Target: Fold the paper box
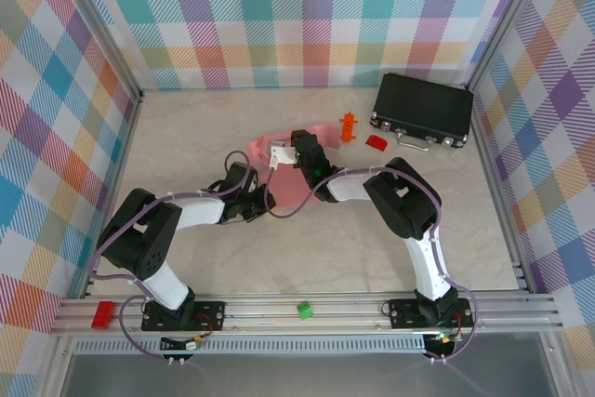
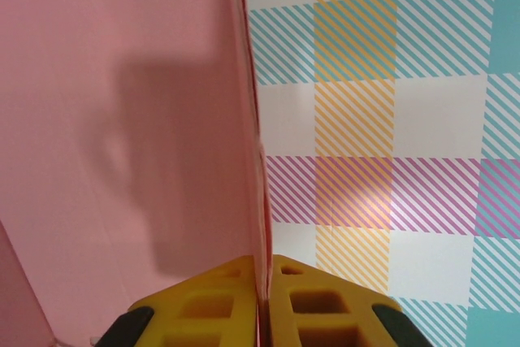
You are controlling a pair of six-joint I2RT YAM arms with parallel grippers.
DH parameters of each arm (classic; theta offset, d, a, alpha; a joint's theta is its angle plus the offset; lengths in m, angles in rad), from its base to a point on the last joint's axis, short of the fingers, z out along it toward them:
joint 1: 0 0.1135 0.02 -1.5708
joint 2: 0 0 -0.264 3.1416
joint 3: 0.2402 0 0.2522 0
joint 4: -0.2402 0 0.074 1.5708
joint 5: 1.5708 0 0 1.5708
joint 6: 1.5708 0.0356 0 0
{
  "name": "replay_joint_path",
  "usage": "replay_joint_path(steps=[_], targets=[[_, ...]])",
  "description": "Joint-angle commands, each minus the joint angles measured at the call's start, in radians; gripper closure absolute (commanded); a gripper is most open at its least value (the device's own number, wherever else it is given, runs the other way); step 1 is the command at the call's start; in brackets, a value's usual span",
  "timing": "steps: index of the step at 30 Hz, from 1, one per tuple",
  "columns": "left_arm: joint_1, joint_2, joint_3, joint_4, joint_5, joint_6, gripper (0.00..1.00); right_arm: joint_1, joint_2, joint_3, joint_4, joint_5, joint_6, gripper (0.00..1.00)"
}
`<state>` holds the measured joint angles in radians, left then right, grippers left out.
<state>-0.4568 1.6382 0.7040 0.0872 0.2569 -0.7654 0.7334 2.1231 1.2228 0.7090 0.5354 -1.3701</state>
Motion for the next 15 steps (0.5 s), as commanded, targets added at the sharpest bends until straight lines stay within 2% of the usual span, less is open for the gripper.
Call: replay_joint_path(steps=[1,4,15], targets=[[-0.001,0.005,0.063,-0.251,-0.141,0.122,1.0,-0.003,-0.024,-0.028,-0.021,0.02,-0.006,0.89],[0.01,0.024,0.102,-0.305,-0.196,0.169,1.0,0.0,-0.043,-0.046,-0.014,0.03,-0.014,0.89],[0.048,0.08,0.222,-0.415,-0.253,0.314,1.0,0.035,-0.083,-0.113,0.029,0.094,-0.038,0.89]])
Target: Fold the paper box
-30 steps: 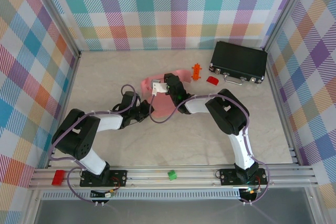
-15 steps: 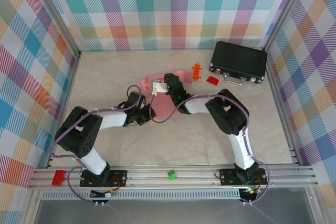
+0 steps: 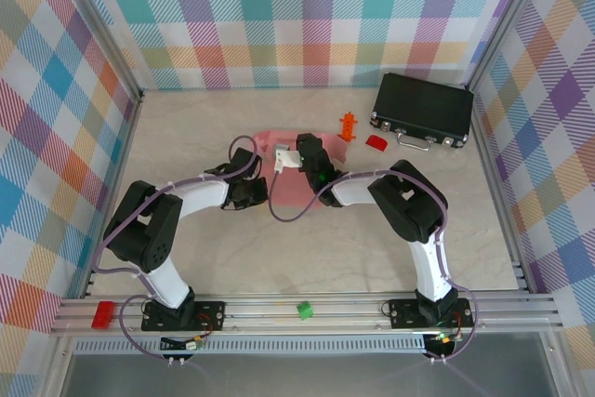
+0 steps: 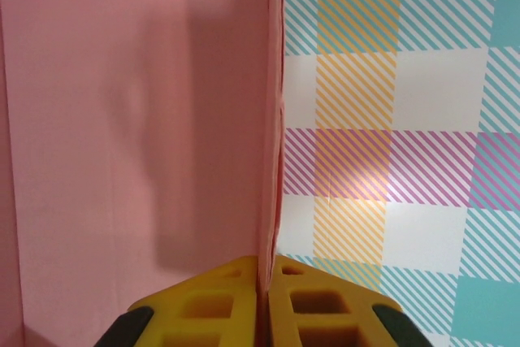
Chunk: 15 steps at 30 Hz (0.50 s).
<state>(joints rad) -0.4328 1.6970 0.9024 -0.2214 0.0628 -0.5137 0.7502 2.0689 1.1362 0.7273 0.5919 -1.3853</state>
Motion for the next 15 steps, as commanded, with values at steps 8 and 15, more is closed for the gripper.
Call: replay_joint_path(steps=[8,15], targets=[[0.038,-0.08,0.032,-0.113,0.052,0.089,0.99,0.025,-0.023,-0.029,0.088,0.051,-0.055,0.88],[0.135,-0.252,0.07,-0.15,0.089,0.084,0.69,0.024,-0.013,0.006,0.071,0.052,-0.062,0.88]])
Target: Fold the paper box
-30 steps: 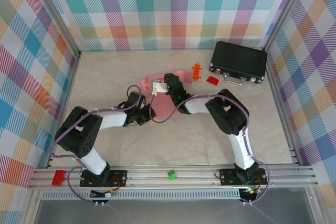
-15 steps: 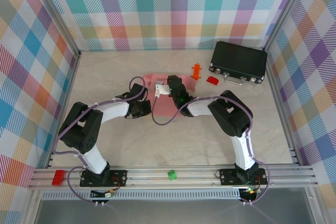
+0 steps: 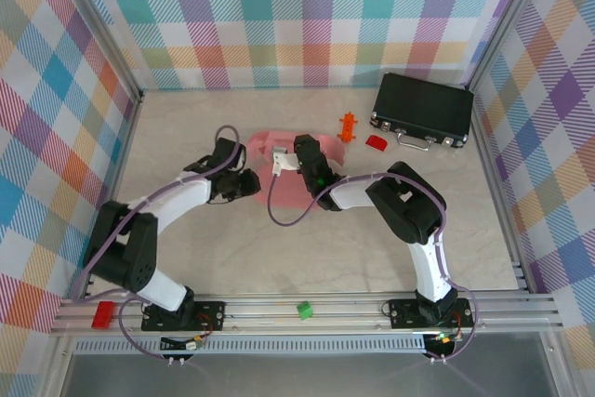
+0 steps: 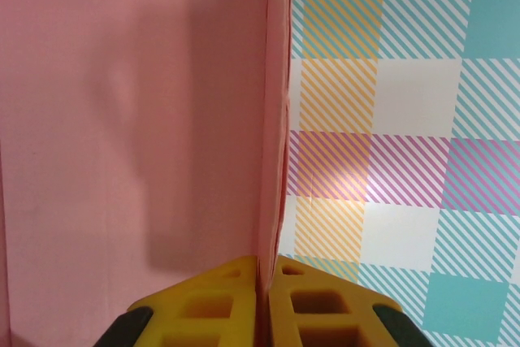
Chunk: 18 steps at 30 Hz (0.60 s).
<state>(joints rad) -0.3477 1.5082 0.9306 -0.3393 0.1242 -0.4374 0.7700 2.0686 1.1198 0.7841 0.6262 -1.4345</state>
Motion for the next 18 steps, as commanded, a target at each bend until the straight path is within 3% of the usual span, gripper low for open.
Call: replay_joint_path(steps=[1,10,18], targets=[[0.074,-0.074,0.048,-0.035,0.026,0.012,0.67,0.005,-0.013,0.027,0.008,0.018,-0.01,0.88],[0.239,0.065,0.142,0.007,0.001,0.019,0.63,0.005,-0.012,0.028,-0.003,0.012,-0.004,0.88],[0.281,0.332,0.326,0.051,0.019,0.004,0.61,0.005,-0.006,0.026,-0.007,0.007,0.0,0.88]])
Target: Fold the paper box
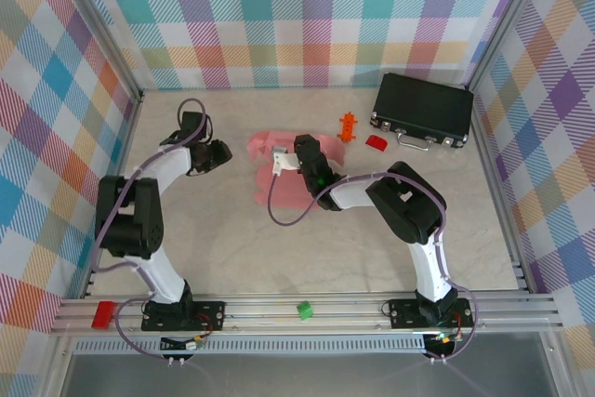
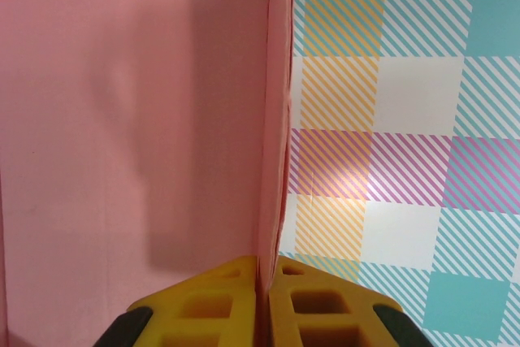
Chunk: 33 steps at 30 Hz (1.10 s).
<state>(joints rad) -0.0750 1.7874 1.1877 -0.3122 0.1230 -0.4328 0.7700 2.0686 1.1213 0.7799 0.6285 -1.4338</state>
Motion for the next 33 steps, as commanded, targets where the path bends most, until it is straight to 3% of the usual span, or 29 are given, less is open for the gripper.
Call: replay_joint_path(steps=[1,12,19,33], targets=[[0.007,0.088,0.104,0.02,0.048,0.007,0.61,0.005,-0.005,0.025,0.0,0.005,-0.001,0.88],[-0.02,0.254,0.282,-0.044,0.251,0.088,0.54,0.005,0.006,0.051,-0.014,0.004,0.005,0.88],[-0.044,0.245,0.292,-0.095,0.311,0.125,0.55,0.005,0.017,0.07,-0.019,0.009,0.005,0.88],[-0.053,0.153,0.188,-0.027,0.386,0.109,0.59,0.005,0.026,0.08,-0.042,0.01,0.016,0.88]])
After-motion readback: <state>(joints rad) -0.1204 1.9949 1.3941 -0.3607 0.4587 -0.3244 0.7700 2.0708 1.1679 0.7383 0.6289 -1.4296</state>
